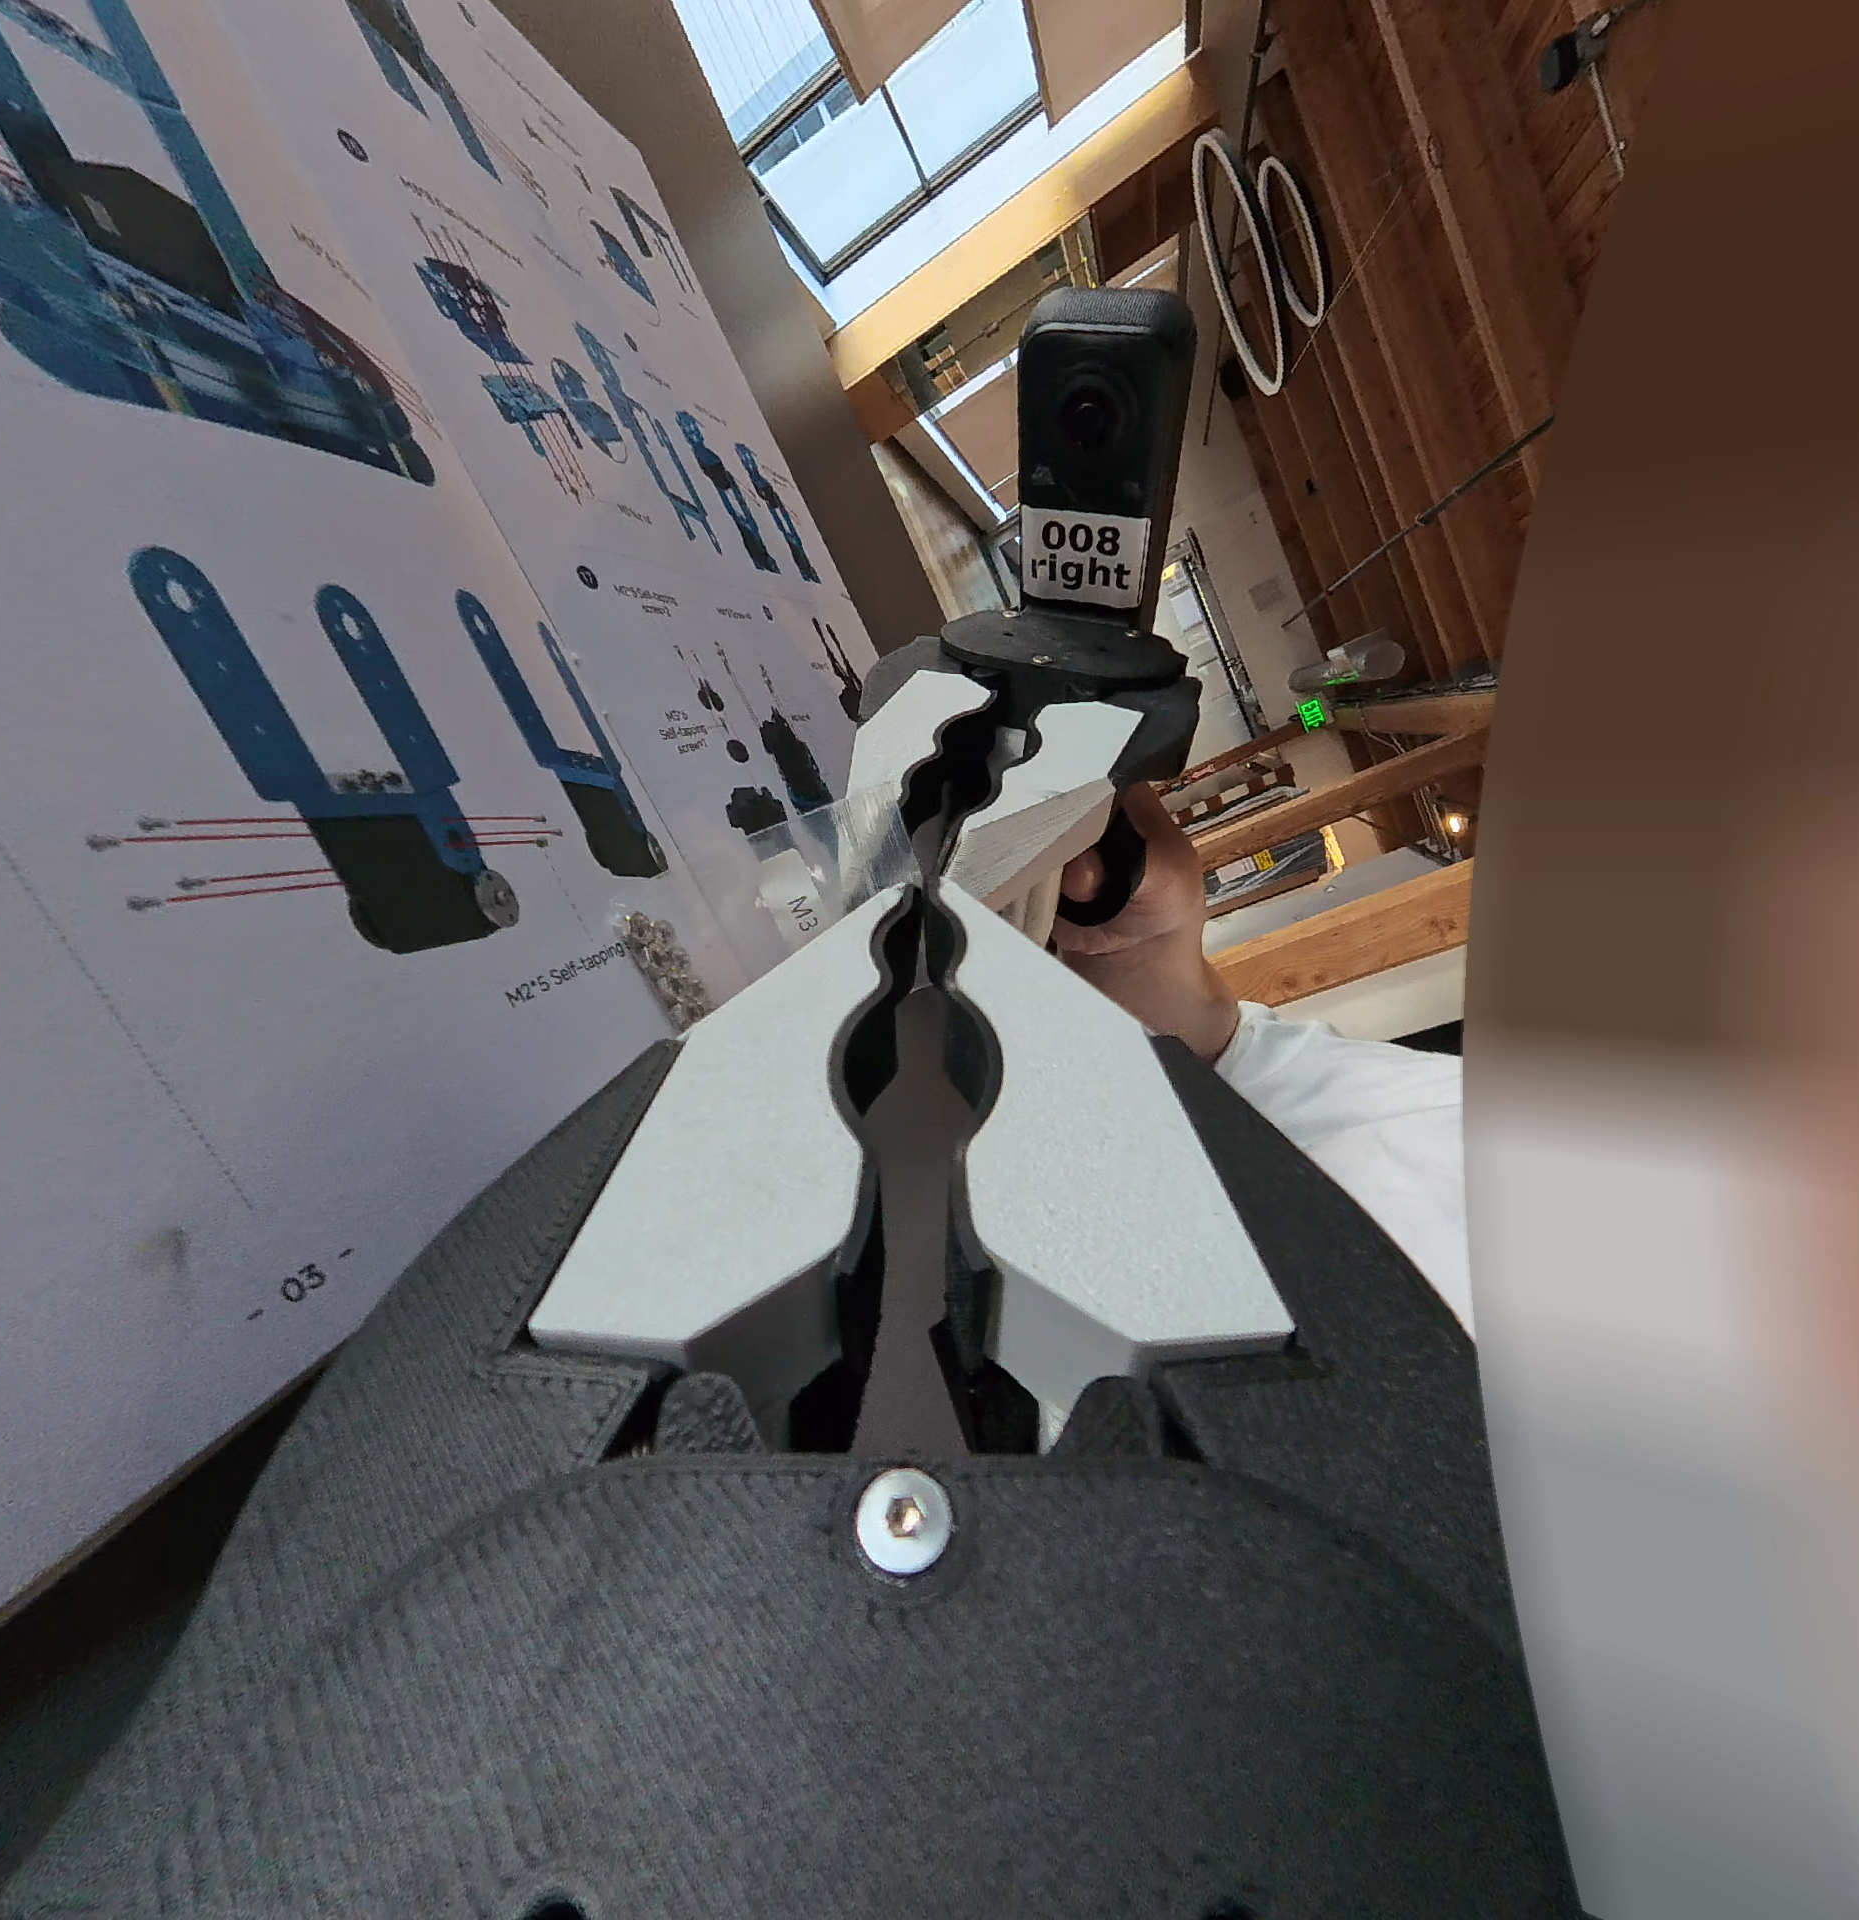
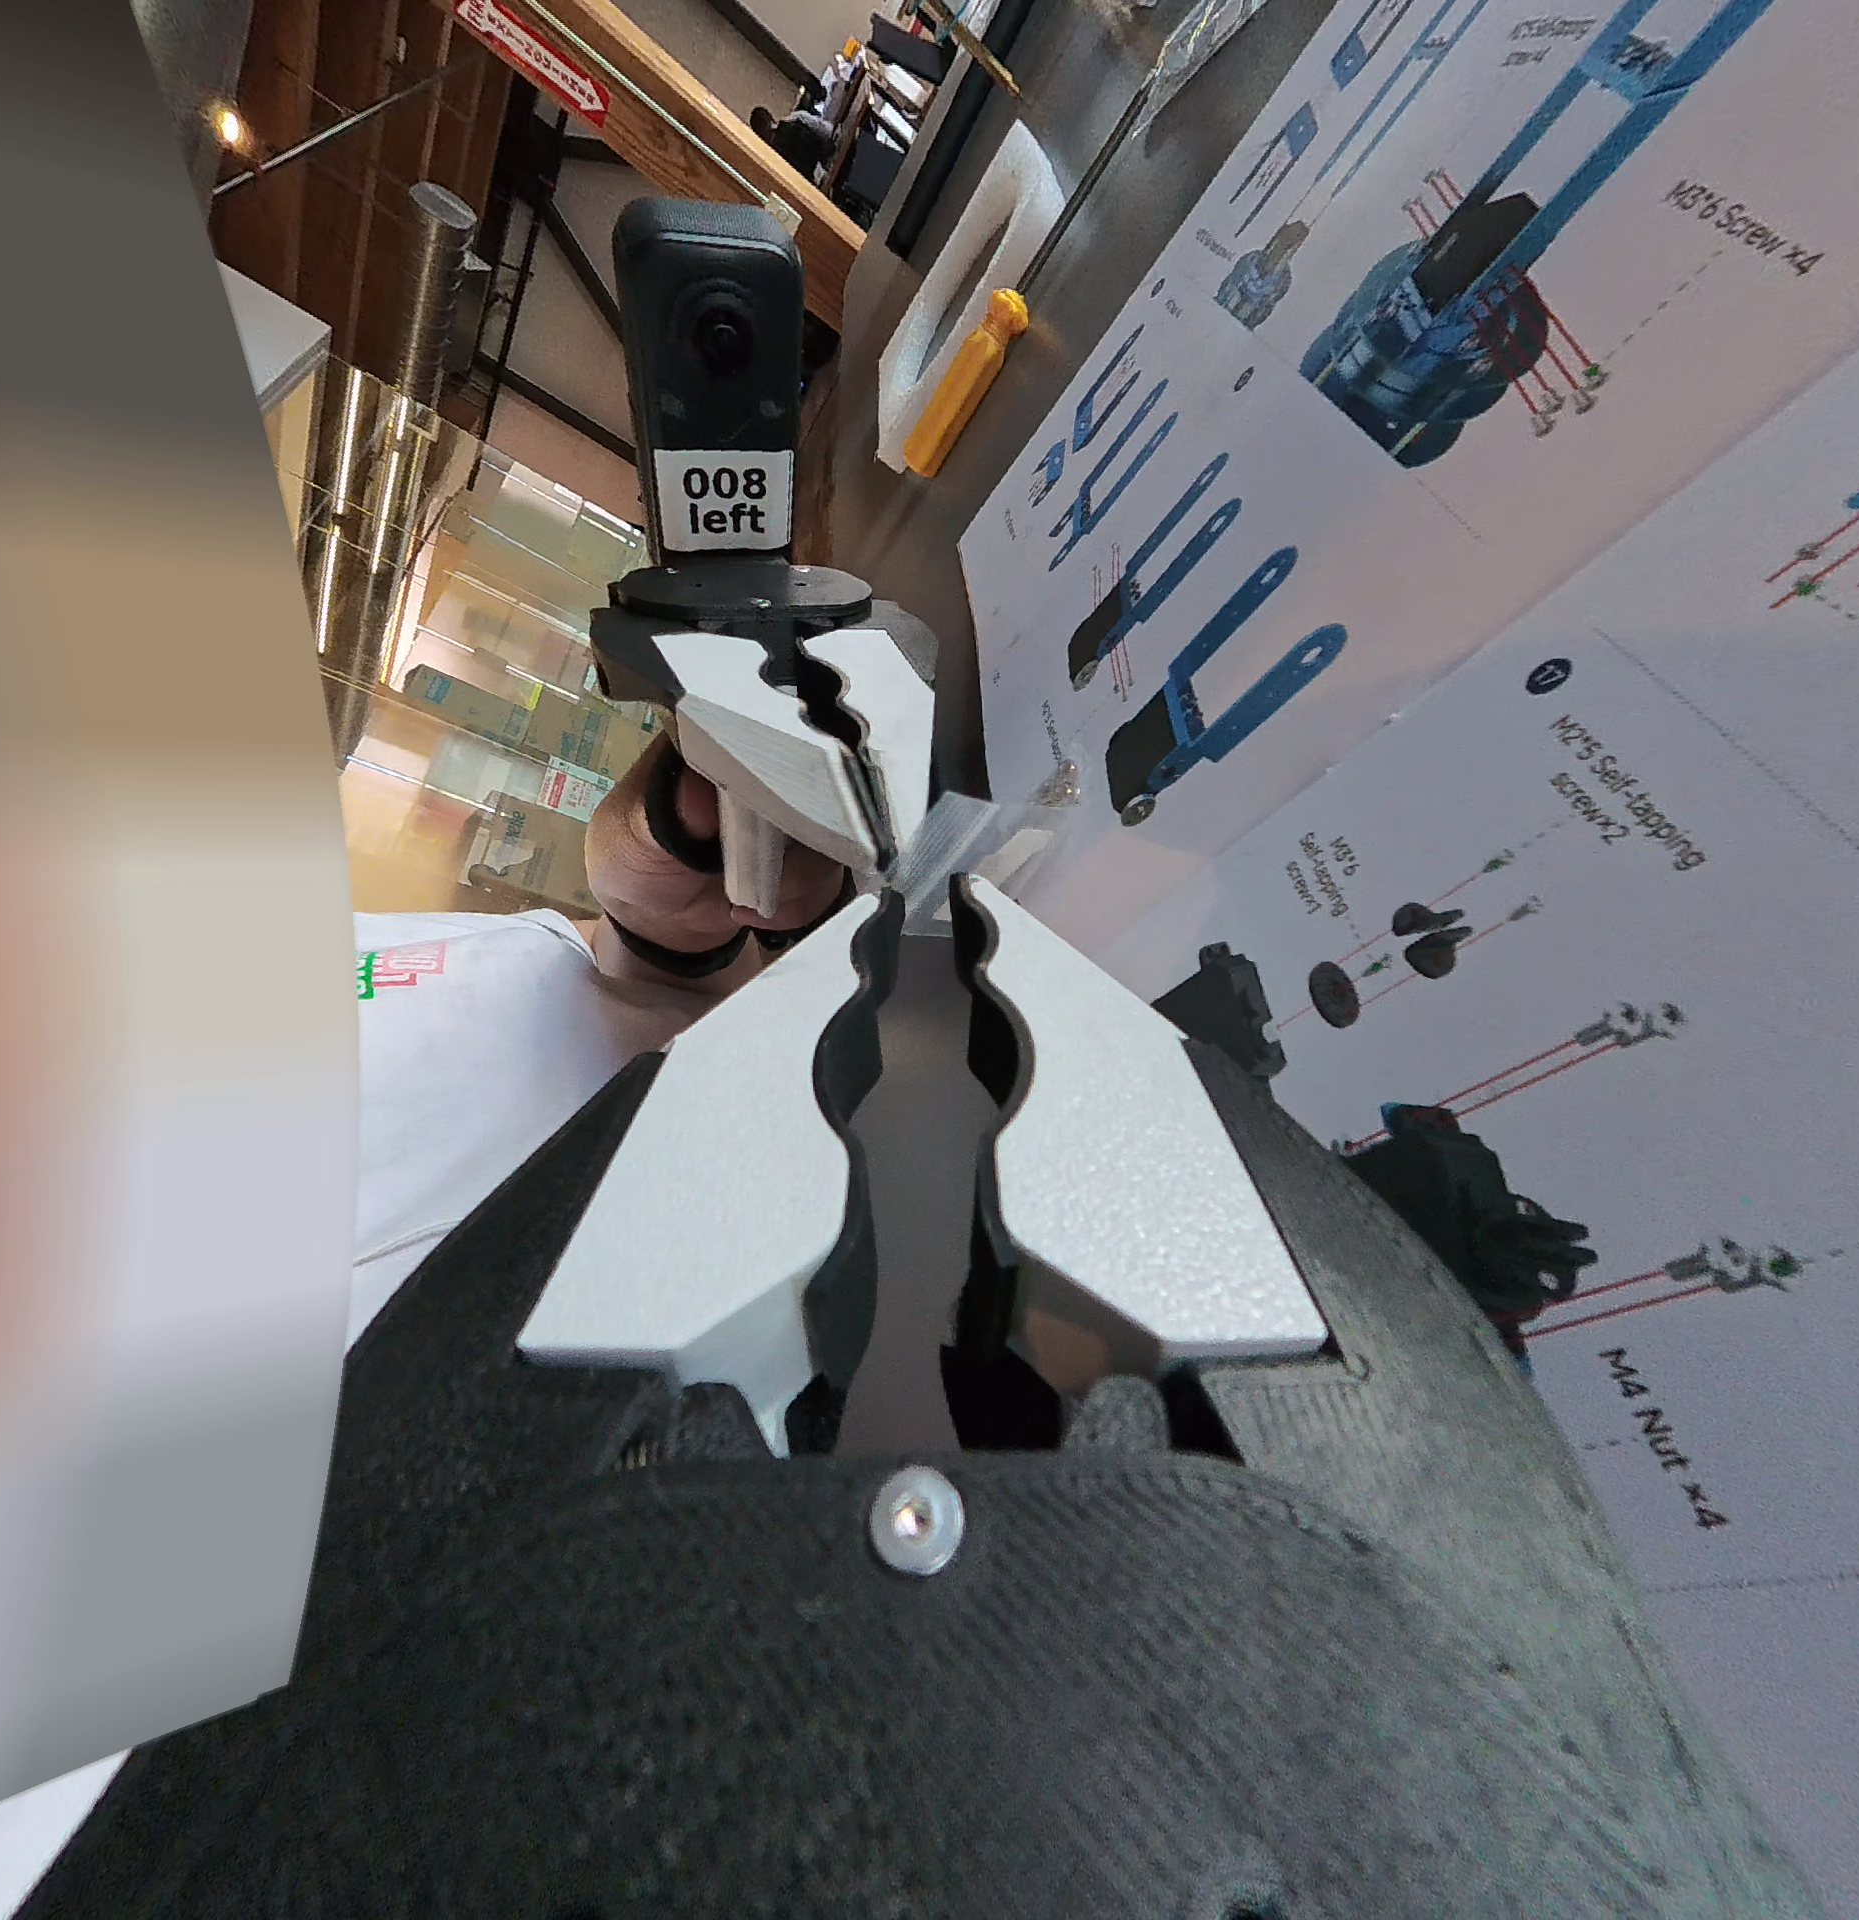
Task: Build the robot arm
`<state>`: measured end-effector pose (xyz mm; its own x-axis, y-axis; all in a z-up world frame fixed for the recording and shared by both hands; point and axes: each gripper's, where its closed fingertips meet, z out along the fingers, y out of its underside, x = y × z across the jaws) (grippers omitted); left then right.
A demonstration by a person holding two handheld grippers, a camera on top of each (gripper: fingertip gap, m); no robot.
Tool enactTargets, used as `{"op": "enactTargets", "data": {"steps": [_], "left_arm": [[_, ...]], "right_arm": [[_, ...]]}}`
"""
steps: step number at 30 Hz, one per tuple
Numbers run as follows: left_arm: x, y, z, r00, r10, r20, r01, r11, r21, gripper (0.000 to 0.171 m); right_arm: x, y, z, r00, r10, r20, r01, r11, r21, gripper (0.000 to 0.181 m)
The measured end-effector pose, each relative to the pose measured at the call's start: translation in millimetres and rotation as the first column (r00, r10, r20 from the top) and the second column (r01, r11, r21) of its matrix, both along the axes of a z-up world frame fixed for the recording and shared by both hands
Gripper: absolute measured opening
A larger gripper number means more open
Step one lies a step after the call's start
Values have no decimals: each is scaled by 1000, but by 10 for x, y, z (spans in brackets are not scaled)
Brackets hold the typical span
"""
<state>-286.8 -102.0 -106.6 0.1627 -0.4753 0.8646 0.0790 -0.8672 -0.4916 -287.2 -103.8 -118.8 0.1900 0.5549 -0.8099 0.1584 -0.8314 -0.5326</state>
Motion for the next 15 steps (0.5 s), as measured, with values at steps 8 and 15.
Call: {"op": "enactTargets", "data": {"steps": [8, 15], "left_arm": [[1, 1, -35, 1000, -1, -17, 0, 1000, -12, 0], [-18, 22, -43, 1000, 15, -16, -16, 1000, -22, 0]], "right_arm": [[6, 8, 19, 1000, -4, -15, 4, 1000, -1, 8], [21, 38, 88, 995, -25, -98, 17, 996, -84, 7]]}}
